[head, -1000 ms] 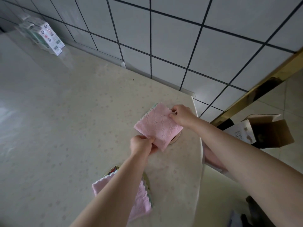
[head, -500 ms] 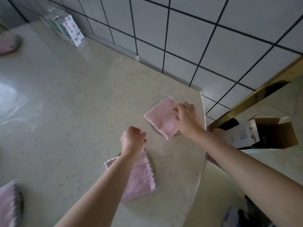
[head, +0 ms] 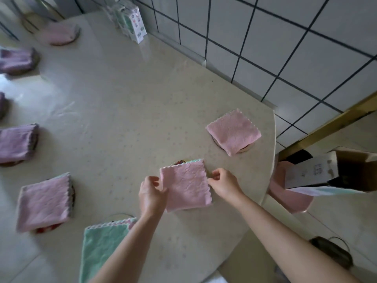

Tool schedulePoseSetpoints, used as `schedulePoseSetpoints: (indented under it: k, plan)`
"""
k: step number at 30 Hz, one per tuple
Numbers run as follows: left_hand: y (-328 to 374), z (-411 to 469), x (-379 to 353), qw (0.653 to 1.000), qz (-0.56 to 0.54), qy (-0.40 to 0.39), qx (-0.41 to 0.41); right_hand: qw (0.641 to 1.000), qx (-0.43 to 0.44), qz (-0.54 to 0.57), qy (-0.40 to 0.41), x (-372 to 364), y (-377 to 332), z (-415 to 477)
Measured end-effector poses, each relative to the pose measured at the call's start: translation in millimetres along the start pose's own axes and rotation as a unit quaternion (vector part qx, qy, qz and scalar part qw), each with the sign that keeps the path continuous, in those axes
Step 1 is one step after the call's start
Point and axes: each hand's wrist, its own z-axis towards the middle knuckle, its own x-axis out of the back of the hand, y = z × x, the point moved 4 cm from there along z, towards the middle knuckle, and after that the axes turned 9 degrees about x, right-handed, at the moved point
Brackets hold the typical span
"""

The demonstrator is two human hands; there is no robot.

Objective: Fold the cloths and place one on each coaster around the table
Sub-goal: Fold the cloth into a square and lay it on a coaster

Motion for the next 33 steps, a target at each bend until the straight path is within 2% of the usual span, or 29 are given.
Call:
schedulePoseSetpoints:
  k: [6,11,15,20,25,33]
  plan:
    - [-28.6,-19.2,-14.9,0.991,-0.048,-0.057,0.109,0.999,-0.019,-0.046,-0.014,-3.6,-7.2,3.8]
    - [-36.4,-26.4,-18.5,0.987,-0.071,-0.06,0.132,0.997,-0.003,-0.074,-0.037,-8.5,-13.7,7.8]
    - [-39.3,-24.7,-17.7,0.98,-0.106,-0.073,0.154,0.995,0.037,-0.052,-0.076,-12.9,-21.5,9.8]
    - [-39.6,-29.3,-23.5,0.968,-0.156,-0.118,0.16,0.993,0.095,-0.002,-0.065,-7.0,-30.1,17.2]
    - [-45.5,-40.5,-36.1,0.959,-0.157,-0.143,0.185,0.997,0.048,-0.039,-0.051,-1.5,-20.0,21.0]
    - [-46.0,-40.5,-32.6,0.954,-0.166,-0.16,0.192,0.995,0.037,-0.079,-0.05,0.0,-11.4,17.1]
